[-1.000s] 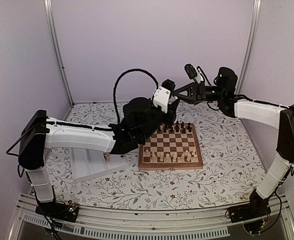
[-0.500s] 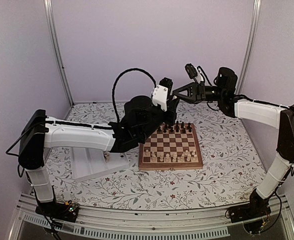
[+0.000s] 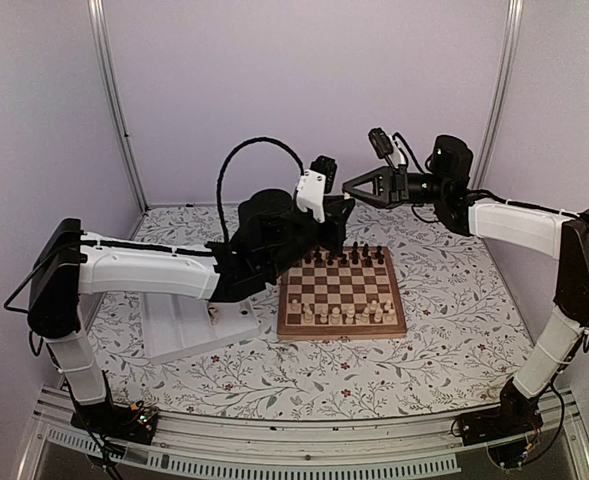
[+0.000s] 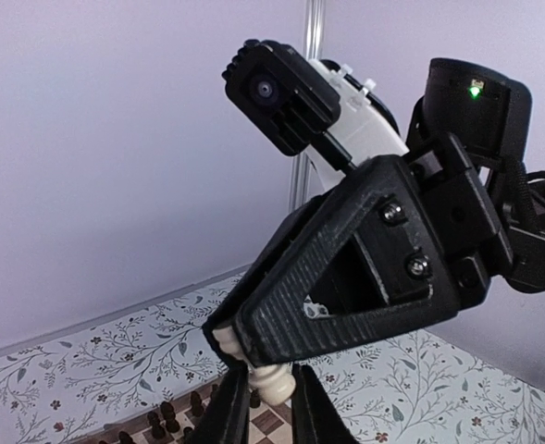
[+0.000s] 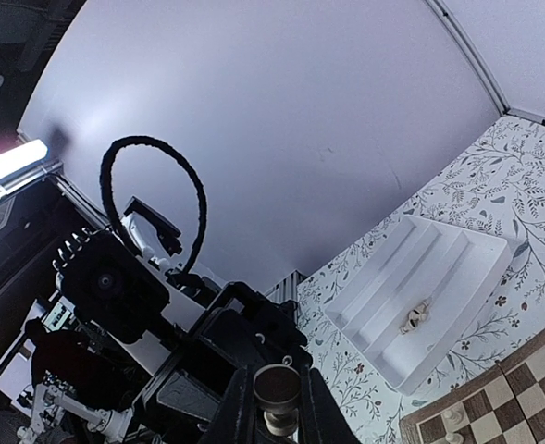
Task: Set up the chess pieces on the board
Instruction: Pick up the chess piece from the chessboard.
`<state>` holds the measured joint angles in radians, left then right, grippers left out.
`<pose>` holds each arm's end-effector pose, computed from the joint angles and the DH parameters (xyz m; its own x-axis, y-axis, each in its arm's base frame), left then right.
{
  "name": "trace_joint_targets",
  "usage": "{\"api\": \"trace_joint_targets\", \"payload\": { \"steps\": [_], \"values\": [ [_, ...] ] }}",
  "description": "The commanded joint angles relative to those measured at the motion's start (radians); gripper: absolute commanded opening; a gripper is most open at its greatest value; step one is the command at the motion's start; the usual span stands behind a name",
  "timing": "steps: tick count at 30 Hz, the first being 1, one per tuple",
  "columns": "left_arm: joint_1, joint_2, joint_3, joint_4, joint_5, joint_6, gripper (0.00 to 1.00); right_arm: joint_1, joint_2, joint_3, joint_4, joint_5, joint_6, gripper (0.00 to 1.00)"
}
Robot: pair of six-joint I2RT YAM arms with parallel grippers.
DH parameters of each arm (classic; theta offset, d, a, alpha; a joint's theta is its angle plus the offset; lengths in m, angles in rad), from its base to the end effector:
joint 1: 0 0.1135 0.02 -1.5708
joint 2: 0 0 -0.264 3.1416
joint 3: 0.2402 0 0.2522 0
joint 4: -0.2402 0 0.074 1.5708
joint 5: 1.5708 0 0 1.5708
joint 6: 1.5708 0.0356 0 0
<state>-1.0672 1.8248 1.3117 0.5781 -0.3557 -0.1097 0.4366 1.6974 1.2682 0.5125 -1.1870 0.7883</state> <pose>0.2214 -0.3762 0.3080 -0.0404 -0.1394 -0.9894 0.6528 0.7460 -0.1317 0.3377 0.1940 0.3353 -0.6529 -0.0116 -0.7573 -0.7555 -0.0612 0.6523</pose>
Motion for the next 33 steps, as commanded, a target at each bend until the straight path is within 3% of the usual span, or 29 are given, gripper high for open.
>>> {"api": "trace_joint_targets", "payload": {
  "steps": [1,7,14,21,28,33],
  "values": [
    [0.019,-0.054,0.001,0.016,-0.008,-0.018,0.25,0.002,-0.014,-0.009,-0.026,-0.005,-0.012,0.1],
    [0.02,-0.04,0.025,-0.005,-0.011,-0.025,0.3,0.002,-0.007,-0.007,-0.025,-0.005,-0.012,0.1],
    [0.035,-0.041,0.04,-0.037,0.01,-0.05,0.2,0.002,-0.016,-0.012,-0.055,0.002,-0.044,0.1],
    [0.051,-0.064,0.042,-0.064,0.09,-0.067,0.06,0.0,-0.024,0.011,-0.231,0.074,-0.187,0.1],
    [0.068,-0.102,0.037,-0.167,0.141,-0.097,0.01,-0.033,-0.021,0.051,-0.252,0.061,-0.207,0.28],
    [0.088,-0.14,0.015,-0.276,0.202,-0.128,0.01,-0.102,-0.031,0.104,-0.314,-0.011,-0.258,0.58]
  ]
}}
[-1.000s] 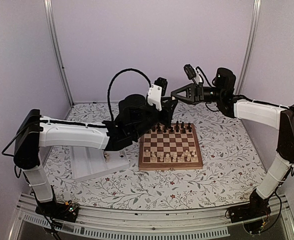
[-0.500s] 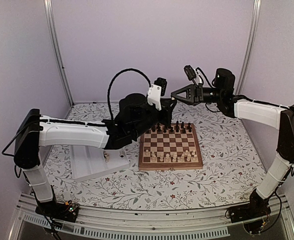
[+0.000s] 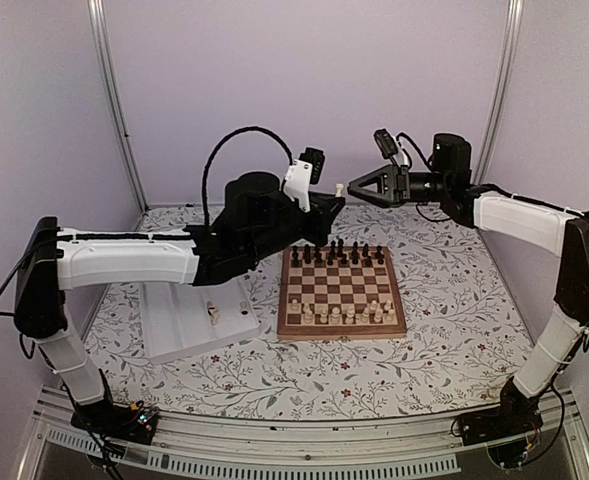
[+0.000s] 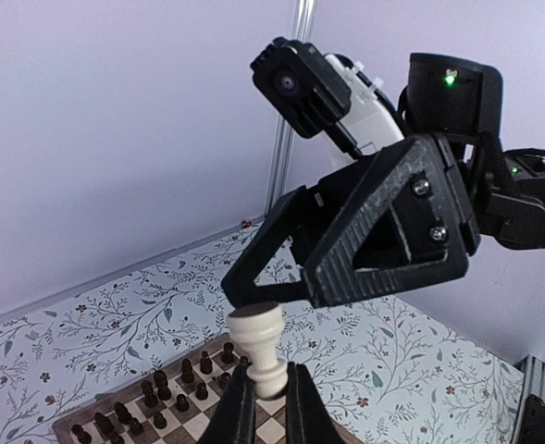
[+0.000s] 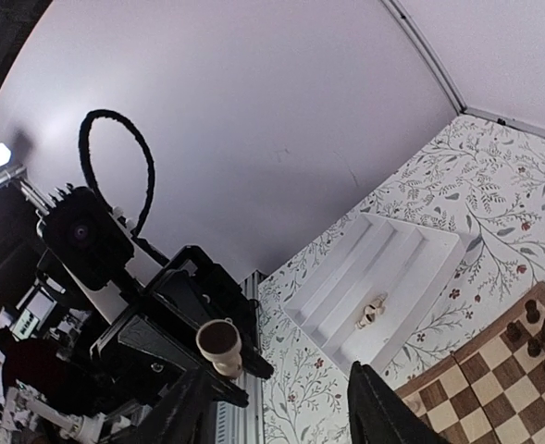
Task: Set up the chess pieces on the board
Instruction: Pick up the chess piece from the chessboard, then place the chess piece on the chessboard.
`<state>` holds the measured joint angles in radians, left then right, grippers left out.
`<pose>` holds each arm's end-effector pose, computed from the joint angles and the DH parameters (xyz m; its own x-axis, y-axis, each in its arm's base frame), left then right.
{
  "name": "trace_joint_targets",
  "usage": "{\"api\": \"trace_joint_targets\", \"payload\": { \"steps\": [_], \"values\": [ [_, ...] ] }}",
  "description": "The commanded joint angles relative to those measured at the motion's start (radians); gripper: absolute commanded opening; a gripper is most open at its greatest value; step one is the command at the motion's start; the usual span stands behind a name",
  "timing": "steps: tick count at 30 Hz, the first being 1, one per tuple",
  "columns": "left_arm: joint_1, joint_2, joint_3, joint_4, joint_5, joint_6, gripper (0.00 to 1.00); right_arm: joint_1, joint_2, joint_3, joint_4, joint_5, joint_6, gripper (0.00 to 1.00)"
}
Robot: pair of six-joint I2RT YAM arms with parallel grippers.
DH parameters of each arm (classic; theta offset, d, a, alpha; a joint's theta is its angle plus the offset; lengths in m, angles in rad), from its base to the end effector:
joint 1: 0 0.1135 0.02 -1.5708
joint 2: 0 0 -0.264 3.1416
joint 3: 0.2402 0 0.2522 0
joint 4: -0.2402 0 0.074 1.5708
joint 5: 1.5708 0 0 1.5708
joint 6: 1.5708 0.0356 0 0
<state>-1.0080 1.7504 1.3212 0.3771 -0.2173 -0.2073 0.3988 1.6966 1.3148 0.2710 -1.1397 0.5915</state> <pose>0.2324 -0.3541 0.3202 -0.1735 -0.1016 -0.9796 0.6901 0.6971 -0.1946 0.3479 0.1817 0.3300 -0.6390 -0.0164 -0.7690 -0.7686 0.0525 0.6376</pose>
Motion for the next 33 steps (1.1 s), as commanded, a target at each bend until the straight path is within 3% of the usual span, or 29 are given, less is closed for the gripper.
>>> {"api": "trace_joint_targets", "payload": {
  "steps": [1,2,3,5,8,11,12,13,16,18,22,26,29,33],
  "values": [
    [0.034,-0.073,0.003,-0.105,0.082,-0.034,0.01,-0.085,-0.034,0.071,-0.104,-0.081,-0.105,0.63],
    [0.038,-0.08,0.001,-0.136,0.099,-0.035,0.01,-0.106,-0.039,0.089,-0.15,-0.102,-0.143,0.89],
    [0.042,-0.086,0.002,-0.166,0.118,-0.034,0.01,-0.128,-0.041,0.115,-0.23,-0.114,-0.211,0.98],
    [0.05,-0.098,0.003,-0.228,0.156,-0.026,0.01,-0.142,-0.035,0.199,-0.482,-0.083,-0.437,0.99],
    [0.062,-0.111,0.005,-0.319,0.209,-0.018,0.02,-0.14,-0.008,0.297,-0.784,0.12,-0.87,0.99],
    [0.07,-0.127,-0.008,-0.372,0.257,-0.013,0.01,-0.156,0.0,0.286,-0.808,0.417,-0.986,0.99],
    [0.071,-0.132,-0.014,-0.392,0.269,-0.012,0.01,-0.196,0.011,0.293,-0.826,0.399,-0.984,0.99],
    [0.074,-0.135,-0.023,-0.414,0.283,-0.011,0.01,-0.248,0.044,0.321,-0.858,0.279,-0.986,0.99],
    [0.081,-0.137,-0.037,-0.441,0.33,-0.012,0.02,-0.314,0.204,0.55,-1.132,0.022,-1.005,0.65],
    [0.088,-0.132,-0.033,-0.469,0.356,-0.015,0.03,-0.262,0.257,0.63,-1.262,0.098,-1.246,0.57],
    [0.103,-0.112,-0.029,-0.513,0.416,-0.014,0.03,-0.139,0.109,0.394,-1.142,0.312,-1.505,0.67],
    [0.116,-0.074,-0.004,-0.554,0.496,-0.015,0.05,0.013,-0.068,0.162,-0.986,0.539,-1.698,0.66],
    [0.121,-0.036,0.025,-0.583,0.54,-0.018,0.06,0.096,-0.085,0.164,-0.99,0.643,-1.748,0.59],
    [0.129,0.015,0.062,-0.628,0.604,-0.027,0.06,0.154,-0.063,0.178,-0.99,0.666,-1.767,0.56]
  ]
}}
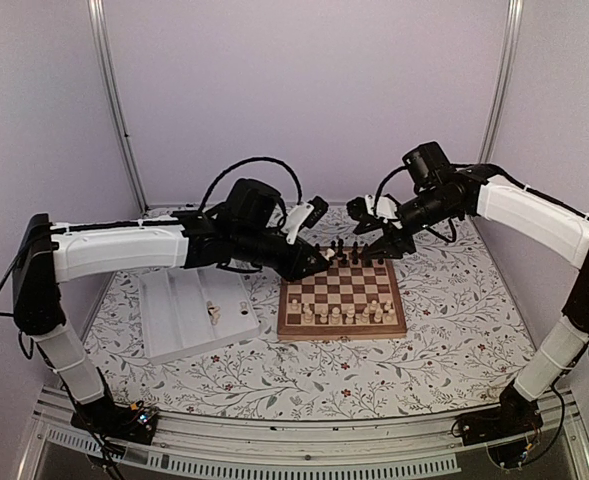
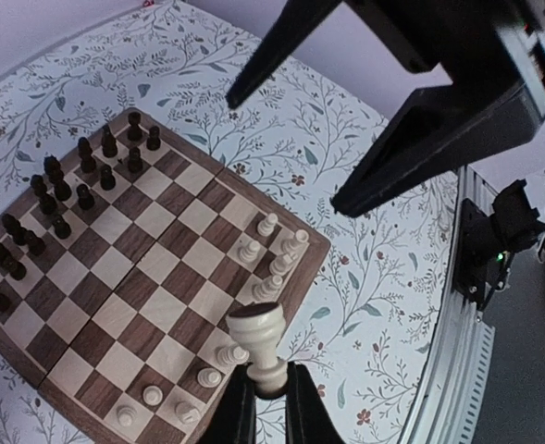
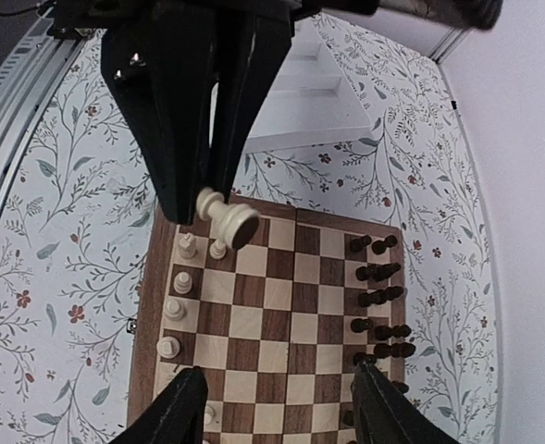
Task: Set up the chess pieces on the board
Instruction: Place the chess piece on the chessboard.
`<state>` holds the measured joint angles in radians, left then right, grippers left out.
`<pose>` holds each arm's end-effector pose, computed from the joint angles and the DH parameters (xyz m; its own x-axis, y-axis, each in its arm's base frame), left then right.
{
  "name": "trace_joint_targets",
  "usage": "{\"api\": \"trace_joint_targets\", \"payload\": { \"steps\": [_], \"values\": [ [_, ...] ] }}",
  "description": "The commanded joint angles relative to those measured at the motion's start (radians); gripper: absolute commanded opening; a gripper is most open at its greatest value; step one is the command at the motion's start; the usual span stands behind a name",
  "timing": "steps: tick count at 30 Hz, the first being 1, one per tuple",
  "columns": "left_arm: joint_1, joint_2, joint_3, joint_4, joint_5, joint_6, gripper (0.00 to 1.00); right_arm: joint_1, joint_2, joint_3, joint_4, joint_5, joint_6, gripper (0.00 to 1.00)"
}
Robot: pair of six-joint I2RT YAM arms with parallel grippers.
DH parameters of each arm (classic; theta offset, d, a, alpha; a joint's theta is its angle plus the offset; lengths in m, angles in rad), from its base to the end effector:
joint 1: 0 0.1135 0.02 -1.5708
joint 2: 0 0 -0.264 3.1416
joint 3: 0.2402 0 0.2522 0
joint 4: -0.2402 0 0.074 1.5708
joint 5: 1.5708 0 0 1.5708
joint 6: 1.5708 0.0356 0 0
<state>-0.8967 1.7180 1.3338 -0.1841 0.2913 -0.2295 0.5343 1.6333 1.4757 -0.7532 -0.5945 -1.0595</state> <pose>0.2413 -0.3184 0.2803 -0.5317 0.3165 -0.7856 0.7994 0.4937 -0.3423 0.2922 0.1960 0.3160 0.2930 -0.6661 -0.6859 -0.9440 -0.0875 -0.3182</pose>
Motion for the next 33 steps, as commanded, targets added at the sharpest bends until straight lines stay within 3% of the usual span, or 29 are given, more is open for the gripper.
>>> {"api": "trace_joint_targets", "payload": {
  "steps": [1,18,29,33],
  "values": [
    [0.019,0.053,0.054,-0.069,0.106,-0.007,0.06,0.036,0.008,0.018,0.038,0.141,-0.127,0.56],
    [0.028,0.116,0.094,-0.097,0.263,-0.036,0.07,0.265,0.062,0.031,-0.009,0.387,-0.3,0.46],
    [0.031,0.124,0.102,-0.093,0.266,-0.039,0.09,0.293,0.058,0.004,-0.013,0.441,-0.33,0.21],
    [0.031,0.113,0.105,-0.104,0.229,-0.033,0.21,0.289,0.059,-0.01,0.007,0.455,-0.304,0.1]
  ]
}}
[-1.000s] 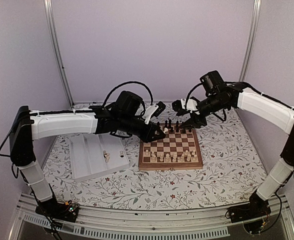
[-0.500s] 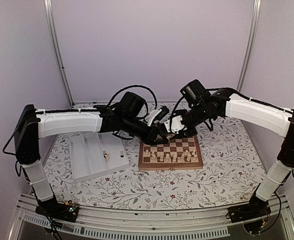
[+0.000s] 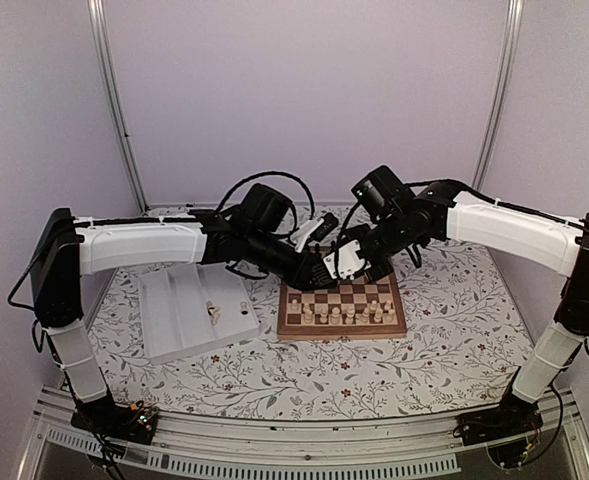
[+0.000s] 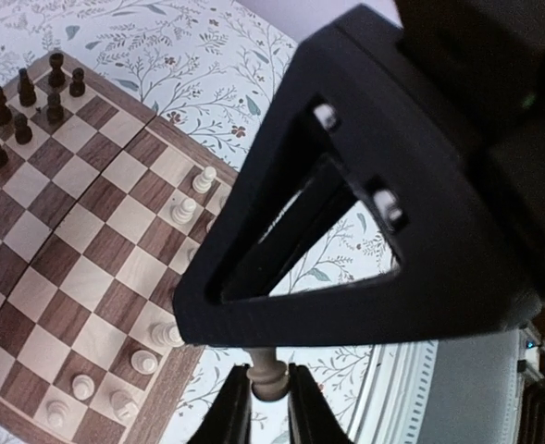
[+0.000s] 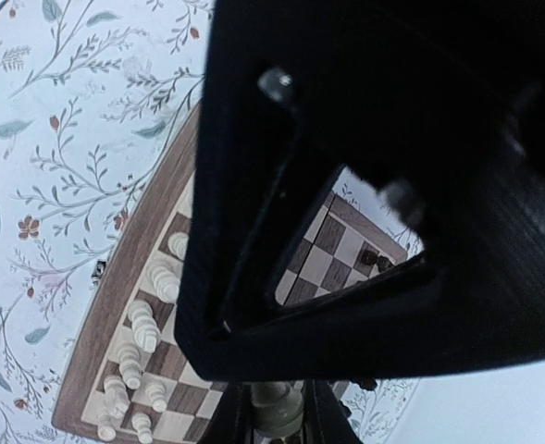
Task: Set up the chess pieces on the board
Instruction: Place the chess piece on the chessboard.
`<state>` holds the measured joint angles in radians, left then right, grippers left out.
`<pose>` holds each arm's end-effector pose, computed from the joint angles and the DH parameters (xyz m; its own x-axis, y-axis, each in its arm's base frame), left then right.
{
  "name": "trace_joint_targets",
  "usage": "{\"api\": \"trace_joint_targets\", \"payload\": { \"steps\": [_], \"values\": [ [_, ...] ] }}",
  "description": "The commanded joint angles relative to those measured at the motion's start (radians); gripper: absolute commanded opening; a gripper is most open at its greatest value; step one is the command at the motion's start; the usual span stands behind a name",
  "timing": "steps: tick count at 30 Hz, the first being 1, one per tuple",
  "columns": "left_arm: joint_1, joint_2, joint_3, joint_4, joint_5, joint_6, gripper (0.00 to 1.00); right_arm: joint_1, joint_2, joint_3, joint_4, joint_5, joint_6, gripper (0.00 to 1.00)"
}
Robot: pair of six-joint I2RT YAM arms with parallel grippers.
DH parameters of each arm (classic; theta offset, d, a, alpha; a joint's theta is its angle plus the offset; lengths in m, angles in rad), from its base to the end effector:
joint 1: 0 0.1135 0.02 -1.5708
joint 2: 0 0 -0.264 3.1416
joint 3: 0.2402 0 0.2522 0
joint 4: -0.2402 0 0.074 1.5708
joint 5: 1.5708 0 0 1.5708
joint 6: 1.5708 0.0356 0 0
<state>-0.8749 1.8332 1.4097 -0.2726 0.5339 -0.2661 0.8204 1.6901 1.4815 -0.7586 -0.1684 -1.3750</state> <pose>0.2533 -0.3315 0.2554 -0.6362 0.4085 -0.6545 0.7708 0.3727 -0.5166 0.2448 0.2713 0.2938 0.6617 -0.7083 -0.2458 -0.7036 -0.4734 -0.5299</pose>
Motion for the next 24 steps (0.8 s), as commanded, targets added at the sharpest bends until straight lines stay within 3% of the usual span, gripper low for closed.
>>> {"api": "trace_joint_targets", "payload": {
  "steps": [1,4,6,13,18,24],
  "values": [
    [0.01,-0.012,0.021,-0.02,-0.028,0.015,0.25,-0.006,0.002,-0.017,0.014,0.016,0.022,0.09],
    [0.006,-0.084,-0.046,0.006,-0.082,0.042,0.35,-0.066,-0.009,-0.004,0.006,-0.099,0.103,0.07],
    [0.004,-0.154,-0.128,0.074,-0.116,0.048,0.47,-0.114,-0.021,0.011,-0.015,-0.233,0.178,0.07],
    [-0.095,-0.376,-0.416,0.534,-0.365,0.189,0.52,-0.232,-0.041,0.005,0.005,-0.709,0.509,0.06],
    [-0.126,-0.36,-0.396,0.627,-0.405,0.309,0.53,-0.251,-0.017,-0.007,0.031,-0.901,0.659,0.06],
    [-0.13,-0.295,-0.328,0.624,-0.355,0.333,0.54,-0.251,-0.022,-0.041,0.072,-0.96,0.72,0.06]
  ]
}}
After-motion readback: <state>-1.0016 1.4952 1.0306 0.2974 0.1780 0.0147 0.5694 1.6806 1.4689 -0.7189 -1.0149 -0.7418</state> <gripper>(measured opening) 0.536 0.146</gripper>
